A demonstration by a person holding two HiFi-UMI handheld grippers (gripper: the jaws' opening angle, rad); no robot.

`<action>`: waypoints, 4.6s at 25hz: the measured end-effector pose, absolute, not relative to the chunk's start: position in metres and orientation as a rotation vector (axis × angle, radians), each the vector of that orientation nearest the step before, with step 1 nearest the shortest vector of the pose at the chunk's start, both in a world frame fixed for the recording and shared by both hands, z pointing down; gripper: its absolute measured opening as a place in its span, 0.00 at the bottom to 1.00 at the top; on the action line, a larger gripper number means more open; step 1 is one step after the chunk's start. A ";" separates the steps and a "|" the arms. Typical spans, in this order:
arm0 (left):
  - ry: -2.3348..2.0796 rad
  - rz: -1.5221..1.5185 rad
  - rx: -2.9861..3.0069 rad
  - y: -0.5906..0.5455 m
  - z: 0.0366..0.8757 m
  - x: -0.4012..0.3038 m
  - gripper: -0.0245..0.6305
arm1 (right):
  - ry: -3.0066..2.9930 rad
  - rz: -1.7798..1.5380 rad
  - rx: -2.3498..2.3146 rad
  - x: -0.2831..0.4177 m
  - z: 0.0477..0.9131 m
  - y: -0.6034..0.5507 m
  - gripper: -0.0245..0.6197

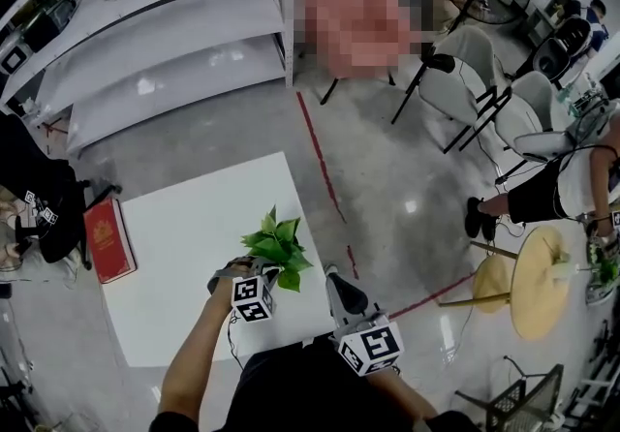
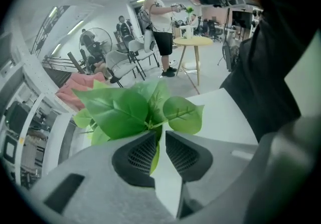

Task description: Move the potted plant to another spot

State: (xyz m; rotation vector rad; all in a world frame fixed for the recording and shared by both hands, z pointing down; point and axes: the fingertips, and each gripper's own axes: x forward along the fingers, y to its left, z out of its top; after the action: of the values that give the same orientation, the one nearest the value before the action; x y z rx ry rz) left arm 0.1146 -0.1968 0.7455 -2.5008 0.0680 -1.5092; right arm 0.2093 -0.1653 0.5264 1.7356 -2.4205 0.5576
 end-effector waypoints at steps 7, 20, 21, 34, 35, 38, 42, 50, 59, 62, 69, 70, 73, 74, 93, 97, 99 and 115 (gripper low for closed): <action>0.018 -1.543 -2.459 -0.199 0.752 0.121 0.14 | -2.409 0.580 1.740 0.220 0.531 -0.170 0.06; 0.004 -1.569 -2.445 -0.201 0.759 0.126 0.14 | -2.403 0.607 1.734 0.224 0.540 -0.181 0.06; 0.003 -1.572 -2.438 -0.202 0.760 0.124 0.14 | -2.403 0.609 1.734 0.224 0.540 -0.182 0.06; 0.020 -1.571 -2.408 -0.203 0.758 0.121 0.08 | -2.397 0.617 1.693 0.219 0.546 -0.185 0.06; 0.033 -1.573 -2.410 -0.203 0.757 0.117 0.08 | -2.400 0.616 1.685 0.216 0.545 -0.185 0.06; 0.071 -1.578 -2.419 -0.201 0.754 0.104 0.08 | -2.409 0.611 1.656 0.207 0.544 -0.187 0.06; 0.115 -1.578 -2.456 -0.197 0.749 0.087 0.08 | -2.426 0.608 1.608 0.189 0.546 -0.187 0.06; 0.264 -1.594 -2.497 -0.192 0.736 0.047 0.08 | -2.483 0.588 1.485 0.148 0.542 -0.189 0.06; 0.503 -1.657 -2.513 -0.177 0.730 -0.022 0.08 | -2.555 0.551 1.307 0.088 0.542 -0.184 0.06; 0.588 -1.675 -2.525 -0.169 0.727 -0.051 0.08 | -2.588 0.533 1.227 0.061 0.542 -0.180 0.06; 0.775 -1.736 -2.523 -0.141 0.721 -0.119 0.08 | -2.652 0.490 1.034 -0.004 0.547 -0.166 0.06; 0.795 -1.744 -2.520 -0.137 0.721 -0.128 0.08 | -2.659 0.482 1.007 -0.014 0.547 -0.164 0.06; 0.851 -1.765 -2.509 -0.124 0.723 -0.154 0.08 | -2.680 0.467 0.934 -0.044 0.551 -0.157 0.06; 0.865 -1.774 -2.503 -0.120 0.723 -0.163 0.08 | -2.688 0.464 0.906 -0.054 0.553 -0.154 0.06; 1.044 -1.846 -2.474 -0.098 0.753 -0.255 0.08 | -2.685 0.417 0.678 -0.171 0.575 -0.138 0.06; 1.020 -1.843 -2.459 -0.107 0.758 -0.252 0.08 | -2.673 0.422 0.675 -0.173 0.582 -0.140 0.06; 1.012 -1.840 -2.454 -0.111 0.759 -0.250 0.08 | -2.666 0.426 0.675 -0.172 0.585 -0.141 0.06; 1.024 -1.835 -2.496 -0.110 0.759 -0.245 0.18 | -2.661 0.424 0.666 -0.169 0.590 -0.137 0.06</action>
State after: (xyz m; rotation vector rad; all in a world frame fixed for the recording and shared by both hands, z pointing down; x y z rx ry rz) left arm -0.2453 -0.1104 0.7585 -2.4956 1.0244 -1.8354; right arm -0.1689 -0.1369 0.5901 0.6659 -2.6605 0.4245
